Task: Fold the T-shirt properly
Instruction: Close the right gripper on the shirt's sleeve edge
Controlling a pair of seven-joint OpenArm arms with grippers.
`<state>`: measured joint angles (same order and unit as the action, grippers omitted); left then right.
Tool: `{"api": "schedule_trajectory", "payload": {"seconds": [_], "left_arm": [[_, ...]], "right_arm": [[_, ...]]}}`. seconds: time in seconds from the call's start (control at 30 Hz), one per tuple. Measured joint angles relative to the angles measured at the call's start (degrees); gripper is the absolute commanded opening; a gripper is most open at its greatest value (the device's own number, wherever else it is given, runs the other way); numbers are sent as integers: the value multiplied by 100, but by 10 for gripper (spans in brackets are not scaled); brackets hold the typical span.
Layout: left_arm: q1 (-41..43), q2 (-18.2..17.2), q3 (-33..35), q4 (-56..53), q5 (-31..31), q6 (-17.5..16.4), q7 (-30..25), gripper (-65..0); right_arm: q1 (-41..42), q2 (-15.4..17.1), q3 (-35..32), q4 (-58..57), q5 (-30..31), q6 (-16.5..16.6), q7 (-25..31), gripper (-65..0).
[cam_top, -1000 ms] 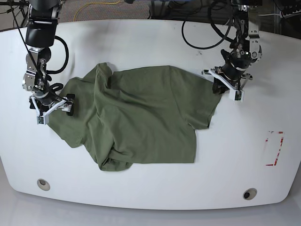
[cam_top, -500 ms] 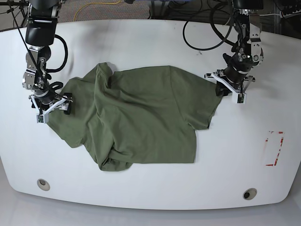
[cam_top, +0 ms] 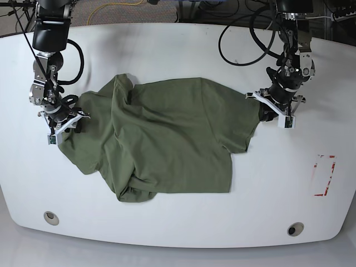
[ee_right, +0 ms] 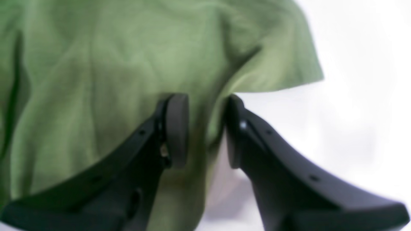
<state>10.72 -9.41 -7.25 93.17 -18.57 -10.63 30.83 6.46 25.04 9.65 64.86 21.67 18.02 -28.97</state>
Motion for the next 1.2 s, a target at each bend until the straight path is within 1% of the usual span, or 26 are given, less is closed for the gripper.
{"api": "schedule_trajectory", "payload": {"seconds": [0.03, 0.1, 0.17, 0.3, 0.43, 0.57, 0.7, 0.77, 0.8, 0.9, 1.1, 1.2], "left_arm": [[-11, 2, 0, 2, -2, -2, 0, -590], [-9, 9, 9, 7, -7, -9, -2, -592], [-2, 35, 42, 4, -4, -7, -2, -592], [72, 85, 55, 4, -9, -39, 4, -591], [125, 92, 17, 4, -9, -37, 2, -544], [181, 59, -66, 9, 2, -26, -42, -458], [188, 46, -105, 9, 11, 9, -37, -366], [175, 50, -114, 9, 2, 4, 4, -271], [160, 50, -114, 9, -9, 0, 9, -257], [79, 48, -114, 20, -37, 7, 306, -222], [-66, 55, -138, 61, -79, -9, 498, -195], [-153, 63, -179, 81, -74, -7, 627, -168]], "right_arm": [[2, 4, 0, 0, 0, 0, -17, -548], [13, 22, 13, -42, -2, 0, -13, -580], [26, 50, 20, -103, 22, 7, 13, -598], [28, 57, 31, -164, 26, 4, 66, -601], [48, 61, 46, -282, 63, 26, 160, -606], [57, 59, 42, -328, 66, 26, 240, -599], [57, 57, 44, -334, 66, 26, 243, -595], [57, 57, 44, -332, 66, 26, 245, -602], [57, 57, 46, -323, 66, 26, 245, -602], [55, 50, 50, -293, 68, 24, 240, -601], [39, 48, 48, -269, 63, 24, 240, -598], [39, 46, 48, -267, 66, 22, 243, -599]]}}
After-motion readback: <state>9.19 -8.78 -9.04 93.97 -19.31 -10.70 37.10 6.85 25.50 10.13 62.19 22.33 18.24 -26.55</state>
